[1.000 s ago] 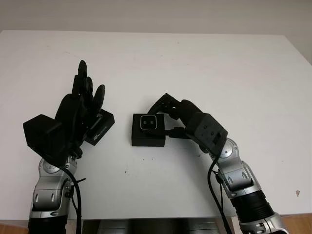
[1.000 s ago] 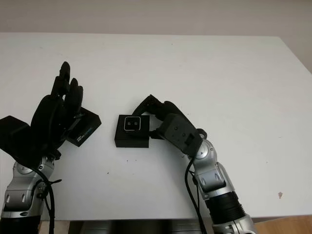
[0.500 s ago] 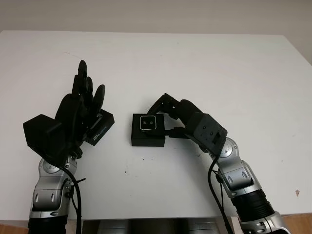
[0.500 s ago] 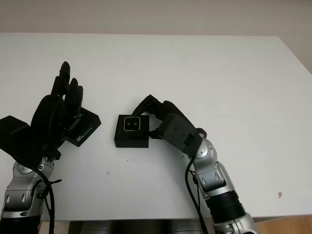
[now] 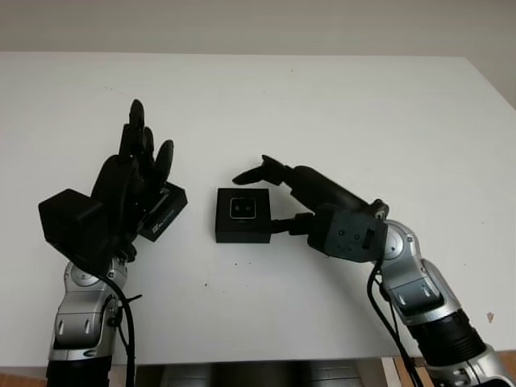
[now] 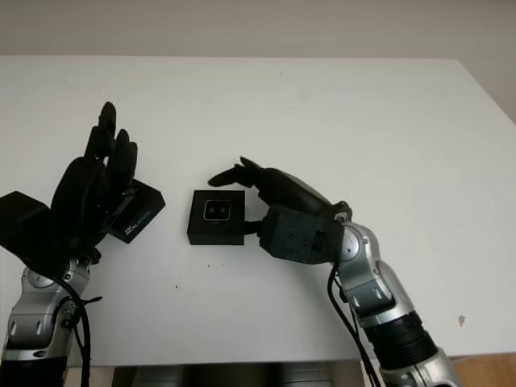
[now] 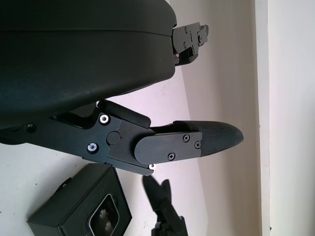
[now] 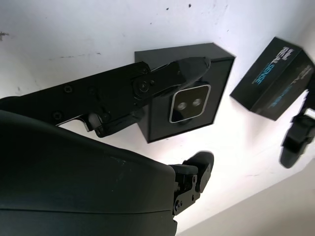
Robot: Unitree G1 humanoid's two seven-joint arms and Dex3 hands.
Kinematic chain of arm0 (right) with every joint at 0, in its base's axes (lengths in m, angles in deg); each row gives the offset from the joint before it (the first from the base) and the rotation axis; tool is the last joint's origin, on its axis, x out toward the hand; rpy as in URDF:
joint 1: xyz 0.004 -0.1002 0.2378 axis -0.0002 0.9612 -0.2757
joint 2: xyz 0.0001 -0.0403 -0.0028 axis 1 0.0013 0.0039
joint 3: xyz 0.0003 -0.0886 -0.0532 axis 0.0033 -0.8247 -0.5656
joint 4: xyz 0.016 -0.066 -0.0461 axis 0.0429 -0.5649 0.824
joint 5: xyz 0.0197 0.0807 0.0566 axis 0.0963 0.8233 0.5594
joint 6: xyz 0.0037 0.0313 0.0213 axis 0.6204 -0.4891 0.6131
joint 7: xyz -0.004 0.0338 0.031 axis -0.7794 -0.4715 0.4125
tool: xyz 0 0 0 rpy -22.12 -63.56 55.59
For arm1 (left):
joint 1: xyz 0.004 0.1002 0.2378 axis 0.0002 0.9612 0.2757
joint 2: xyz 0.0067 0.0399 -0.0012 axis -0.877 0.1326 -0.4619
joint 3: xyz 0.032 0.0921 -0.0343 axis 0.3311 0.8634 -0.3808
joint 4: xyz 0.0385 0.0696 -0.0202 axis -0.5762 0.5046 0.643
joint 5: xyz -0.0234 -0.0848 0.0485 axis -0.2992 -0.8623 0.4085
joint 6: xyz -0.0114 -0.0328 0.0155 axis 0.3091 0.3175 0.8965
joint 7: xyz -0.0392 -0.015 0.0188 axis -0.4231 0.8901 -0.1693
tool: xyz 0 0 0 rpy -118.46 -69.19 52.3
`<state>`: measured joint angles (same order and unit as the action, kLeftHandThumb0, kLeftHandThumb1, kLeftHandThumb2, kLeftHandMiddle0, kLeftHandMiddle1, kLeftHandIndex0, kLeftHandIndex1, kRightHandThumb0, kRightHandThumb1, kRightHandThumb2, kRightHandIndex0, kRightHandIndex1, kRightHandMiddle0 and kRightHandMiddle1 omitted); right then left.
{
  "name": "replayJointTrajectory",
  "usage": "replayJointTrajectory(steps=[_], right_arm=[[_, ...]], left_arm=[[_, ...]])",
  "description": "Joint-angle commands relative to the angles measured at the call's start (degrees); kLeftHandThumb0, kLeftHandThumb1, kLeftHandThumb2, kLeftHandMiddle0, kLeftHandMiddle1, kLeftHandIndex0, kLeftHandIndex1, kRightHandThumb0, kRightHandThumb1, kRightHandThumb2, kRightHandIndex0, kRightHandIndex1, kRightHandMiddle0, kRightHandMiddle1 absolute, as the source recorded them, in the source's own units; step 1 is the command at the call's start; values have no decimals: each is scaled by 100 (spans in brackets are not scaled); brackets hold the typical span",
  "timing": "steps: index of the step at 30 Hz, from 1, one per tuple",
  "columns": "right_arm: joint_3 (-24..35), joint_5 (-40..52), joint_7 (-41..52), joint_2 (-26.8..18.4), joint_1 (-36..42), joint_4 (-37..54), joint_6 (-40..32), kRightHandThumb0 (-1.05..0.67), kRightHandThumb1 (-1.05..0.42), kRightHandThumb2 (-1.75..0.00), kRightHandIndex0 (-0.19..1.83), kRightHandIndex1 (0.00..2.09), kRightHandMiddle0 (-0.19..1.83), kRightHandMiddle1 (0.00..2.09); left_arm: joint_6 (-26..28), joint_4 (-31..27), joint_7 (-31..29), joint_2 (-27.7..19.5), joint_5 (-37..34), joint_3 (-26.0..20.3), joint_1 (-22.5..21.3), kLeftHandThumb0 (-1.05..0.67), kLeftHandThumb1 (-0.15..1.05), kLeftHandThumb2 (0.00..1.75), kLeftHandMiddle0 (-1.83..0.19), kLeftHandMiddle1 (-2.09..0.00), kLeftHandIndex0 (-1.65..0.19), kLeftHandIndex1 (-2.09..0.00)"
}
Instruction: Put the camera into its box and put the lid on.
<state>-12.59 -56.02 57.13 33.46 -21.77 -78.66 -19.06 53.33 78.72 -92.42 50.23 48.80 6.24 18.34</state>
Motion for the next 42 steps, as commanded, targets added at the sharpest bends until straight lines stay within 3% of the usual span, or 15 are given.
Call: replayJointTrajectory(steps=[1,9,17,23,26,27,30,33,38,42], right_arm=[[66,29,21,-63,82,219,36,-61,-93,-5,-19,1,5,19],[311,252,-211,51,190,512,37,-63,-93,-6,-18,1,0,11],[934,1055,-1013,779,275,357,43,-62,-104,-8,-5,8,4,10],[1330,1751,-1199,1130,197,33,-251,-54,-105,-9,0,10,7,11],[1450,1819,-1322,1138,167,-89,-308,-56,-105,-10,2,10,9,12],[1478,1840,-1359,1142,158,-108,-336,-57,-105,-10,2,10,9,12],[1533,1895,-1410,1112,138,-172,-356,-58,-105,-10,2,9,8,11],[1576,1890,-1437,1053,116,-299,-253,-58,-105,-10,3,9,10,12],[1807,2218,-1243,974,7,-445,-341,-57,-105,-8,5,10,12,14],[2028,2517,-1015,818,-145,-639,-410,-63,-105,-18,8,10,11,13]], left_arm=[[-45,30,-11,-12,-35,-18,-10,-72,105,47,19,0,19,0],[-65,47,-5,-23,-6,-8,-28,-72,105,47,19,0,19,0],[-105,34,-33,-77,12,-19,-41,-74,105,47,19,0,19,0],[39,-411,114,-227,-142,-383,-108,-76,105,42,19,0,19,0],[138,-648,425,-444,112,-675,-143,-66,105,40,12,-5,12,-4],[186,-707,518,-518,194,-757,-158,-60,105,35,1,-9,5,-8],[80,-670,559,-935,463,-998,-184,-53,105,31,-18,-17,-4,-12],[98,-507,39,-1772,574,-1262,-149,-51,105,20,-35,-26,-16,-18],[444,-179,-1613,-3658,564,-1498,-275,-68,96,5,-18,-10,-10,-10],[238,98,-2342,-4649,896,-1211,-467,-79,87,3,0,-2,-2,-5]])
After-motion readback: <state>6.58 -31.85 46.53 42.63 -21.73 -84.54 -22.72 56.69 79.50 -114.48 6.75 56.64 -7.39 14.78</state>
